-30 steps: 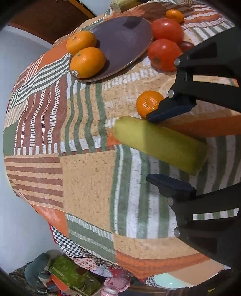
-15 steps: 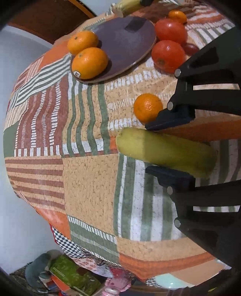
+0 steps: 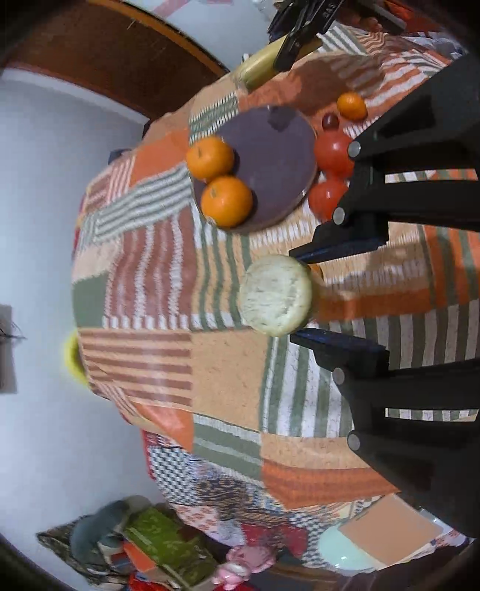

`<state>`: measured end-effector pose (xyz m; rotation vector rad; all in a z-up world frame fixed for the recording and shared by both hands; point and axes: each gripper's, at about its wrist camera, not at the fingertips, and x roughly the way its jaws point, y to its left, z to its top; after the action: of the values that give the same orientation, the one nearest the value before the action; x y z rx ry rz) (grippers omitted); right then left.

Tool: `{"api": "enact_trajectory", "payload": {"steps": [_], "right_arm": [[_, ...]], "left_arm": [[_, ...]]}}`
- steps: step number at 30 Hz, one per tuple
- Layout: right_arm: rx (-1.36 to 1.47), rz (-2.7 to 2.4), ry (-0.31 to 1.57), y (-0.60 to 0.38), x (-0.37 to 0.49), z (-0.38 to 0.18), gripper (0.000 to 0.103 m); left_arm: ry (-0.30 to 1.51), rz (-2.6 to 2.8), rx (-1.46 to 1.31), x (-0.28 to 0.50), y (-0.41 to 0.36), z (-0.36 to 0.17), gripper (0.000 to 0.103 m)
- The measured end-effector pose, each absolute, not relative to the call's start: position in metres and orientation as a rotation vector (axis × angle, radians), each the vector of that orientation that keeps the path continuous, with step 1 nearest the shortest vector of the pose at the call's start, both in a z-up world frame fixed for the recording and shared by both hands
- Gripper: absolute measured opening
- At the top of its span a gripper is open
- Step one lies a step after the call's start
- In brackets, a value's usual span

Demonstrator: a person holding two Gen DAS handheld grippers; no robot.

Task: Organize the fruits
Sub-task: 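Lower the zucchini and corn onto the purple plate and open both tools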

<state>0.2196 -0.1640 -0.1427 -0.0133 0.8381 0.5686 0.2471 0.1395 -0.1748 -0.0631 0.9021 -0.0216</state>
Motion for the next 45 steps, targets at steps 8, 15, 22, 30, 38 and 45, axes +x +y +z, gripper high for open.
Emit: {"api": "enact_trajectory", "payload": {"steps": [8,15,22,30,38,45], "right_arm": [[-0.006,0.567,0.776,-0.167,0.215,-0.121,0.036],[-0.005,0.575,0.755,-0.166,0.215,-0.116,0.036],[-0.006,0.574,0.760,-0.162,0.223,-0.122,0.036],[-0.024,0.577,0.805,-0.153,0.236,-0.141,0.036],[-0.059,0.586,0.853,-0.135,0.255,-0.161,0.036],[-0.120,0.622,0.890,-0.116,0.270,-0.177,0.036]], "left_arm": [[0.860,-0.107,-0.042,0.245,0.098,-0.152,0.036],[0.857,-0.191,-0.031,0.252,0.059,-0.152,0.036],[0.888,-0.263,-0.014,0.264,0.025,-0.164,0.036],[0.906,-0.322,-0.058,0.281,0.009,-0.180,0.036],[0.961,-0.304,-0.127,0.314,0.020,-0.208,0.036],[0.959,-0.309,-0.193,0.332,0.032,-0.212,0.036]]}}
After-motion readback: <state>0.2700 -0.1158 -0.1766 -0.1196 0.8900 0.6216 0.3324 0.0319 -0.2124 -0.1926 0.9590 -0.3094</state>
